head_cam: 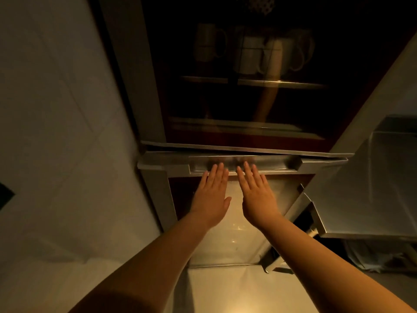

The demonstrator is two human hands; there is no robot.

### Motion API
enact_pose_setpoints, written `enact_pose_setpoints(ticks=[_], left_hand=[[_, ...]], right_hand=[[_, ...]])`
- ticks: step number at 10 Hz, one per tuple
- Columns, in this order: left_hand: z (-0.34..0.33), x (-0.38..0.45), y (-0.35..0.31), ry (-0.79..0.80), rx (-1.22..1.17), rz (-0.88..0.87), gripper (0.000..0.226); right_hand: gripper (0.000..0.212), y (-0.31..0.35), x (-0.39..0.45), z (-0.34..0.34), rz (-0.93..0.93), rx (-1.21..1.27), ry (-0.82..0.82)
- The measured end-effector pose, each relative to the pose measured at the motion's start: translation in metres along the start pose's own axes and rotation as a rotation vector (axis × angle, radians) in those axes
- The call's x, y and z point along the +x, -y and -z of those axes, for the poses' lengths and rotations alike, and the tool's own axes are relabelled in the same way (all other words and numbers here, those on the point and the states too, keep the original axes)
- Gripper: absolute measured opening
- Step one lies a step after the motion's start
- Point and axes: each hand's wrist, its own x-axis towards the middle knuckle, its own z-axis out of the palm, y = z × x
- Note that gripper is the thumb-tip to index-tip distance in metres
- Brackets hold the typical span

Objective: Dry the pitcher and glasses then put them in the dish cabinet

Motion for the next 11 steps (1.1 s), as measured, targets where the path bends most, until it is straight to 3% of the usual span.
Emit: enact_pose_setpoints(ticks=[6,7,10,11], left_hand=[[-0.009,0.034,0.006,-0.013,0.054,0.054,0.078],[-0.001,0.032,-0.005,0.036,0.017,0.140,0.079],[0.036,-0.002,-0.067,0.067,-0.132,0.522,0.069],[0.070,-0.032,-0.094,-0.035,-0.117,0.646,0.065]], right_hand=[[0.090,0.004,0.031,0.003,0.003,-0.196,0.069],[0.085,-0.003,0.032,0.008,0.050,-0.194,0.087],[0.085,-0.053,0.037,0.025,0.416,-0.121,0.162],[0.075,-0.066,0.031,0.053,0.540,-0.071,0.271]])
